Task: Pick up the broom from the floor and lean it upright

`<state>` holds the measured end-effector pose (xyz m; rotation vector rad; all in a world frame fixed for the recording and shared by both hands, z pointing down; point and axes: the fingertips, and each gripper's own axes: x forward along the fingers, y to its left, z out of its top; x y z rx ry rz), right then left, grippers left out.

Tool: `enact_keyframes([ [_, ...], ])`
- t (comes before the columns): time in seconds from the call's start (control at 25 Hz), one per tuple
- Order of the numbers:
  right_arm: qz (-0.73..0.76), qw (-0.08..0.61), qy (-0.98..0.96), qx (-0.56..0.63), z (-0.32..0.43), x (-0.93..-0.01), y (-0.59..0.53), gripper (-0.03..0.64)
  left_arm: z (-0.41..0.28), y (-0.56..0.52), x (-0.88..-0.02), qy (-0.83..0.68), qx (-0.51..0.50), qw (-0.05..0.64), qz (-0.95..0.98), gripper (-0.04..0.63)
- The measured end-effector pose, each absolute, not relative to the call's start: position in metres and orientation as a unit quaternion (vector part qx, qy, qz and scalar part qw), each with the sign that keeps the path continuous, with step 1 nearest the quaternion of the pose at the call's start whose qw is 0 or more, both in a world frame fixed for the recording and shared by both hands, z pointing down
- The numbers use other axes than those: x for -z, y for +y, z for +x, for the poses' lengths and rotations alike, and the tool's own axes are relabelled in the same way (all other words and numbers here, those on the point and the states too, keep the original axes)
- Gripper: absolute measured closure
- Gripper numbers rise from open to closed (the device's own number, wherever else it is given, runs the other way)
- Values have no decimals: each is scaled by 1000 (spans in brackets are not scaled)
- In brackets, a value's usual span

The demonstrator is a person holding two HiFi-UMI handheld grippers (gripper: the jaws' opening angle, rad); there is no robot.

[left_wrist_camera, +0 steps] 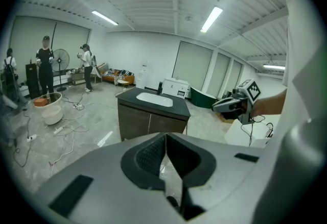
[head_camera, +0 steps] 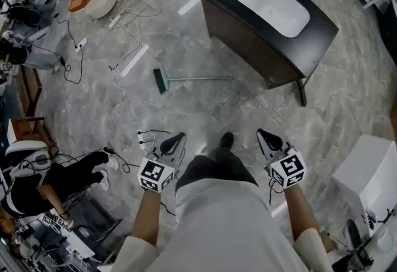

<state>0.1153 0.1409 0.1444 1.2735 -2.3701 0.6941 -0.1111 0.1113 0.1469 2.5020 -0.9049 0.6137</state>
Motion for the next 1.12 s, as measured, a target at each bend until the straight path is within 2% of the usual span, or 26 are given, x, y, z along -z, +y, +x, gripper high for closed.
enact_keyframes([
  [0.56,449,202,-823,-282,117,-212,81,617,-89,26,-217,-307,-232,216,897,583],
  [0.84,482,202,-801,-292,114,-247,22,617,-86,-23,-279,-262,-251,232,903,583],
  [1.12,477,228,-789,-312,91,-322,-19,617,-101,-73,-366,-243,-285,225,900,583],
])
